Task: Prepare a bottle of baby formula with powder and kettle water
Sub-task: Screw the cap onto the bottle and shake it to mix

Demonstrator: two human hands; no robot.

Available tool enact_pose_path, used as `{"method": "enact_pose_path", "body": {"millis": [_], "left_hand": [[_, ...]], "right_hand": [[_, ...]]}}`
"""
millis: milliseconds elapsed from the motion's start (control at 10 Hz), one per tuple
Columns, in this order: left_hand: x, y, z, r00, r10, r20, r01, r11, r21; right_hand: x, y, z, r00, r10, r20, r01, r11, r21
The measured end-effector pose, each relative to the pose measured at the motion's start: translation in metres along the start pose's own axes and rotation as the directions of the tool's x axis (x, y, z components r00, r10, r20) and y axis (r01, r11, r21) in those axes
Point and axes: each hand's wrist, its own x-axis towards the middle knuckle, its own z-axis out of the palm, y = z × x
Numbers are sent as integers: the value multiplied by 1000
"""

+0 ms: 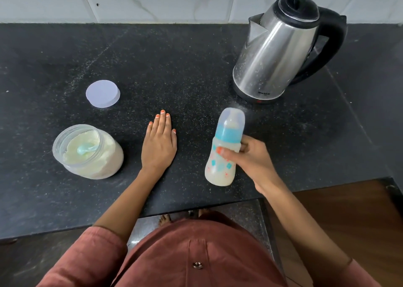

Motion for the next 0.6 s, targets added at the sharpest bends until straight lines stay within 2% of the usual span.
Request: {"method": "enact_pose_path", "body": {"millis": [200, 300, 400, 500, 600], "left_hand": [[-2, 0, 0, 1000, 1, -7, -1, 1000, -12], [-1, 0, 0, 1000, -1, -2, 1, 1000, -9], [0, 0, 0, 1000, -2, -1, 2, 1000, -3], [-1, 0, 0, 1000, -4, -5, 4, 1000, -5], [-1, 0, 0, 1000, -4, -2, 4, 1000, -2]], "right_hand": [[15, -11, -11, 953, -60, -296, 158, 935, 319], [5, -4, 1, 997, -46, -66, 50, 997, 63], [0, 0, 2, 1000, -19, 11, 19, 1000, -5], [11, -8, -5, 975, -8, -224, 80, 945, 318], [11, -6, -1, 975, 4, -221, 68, 944, 321]]}}
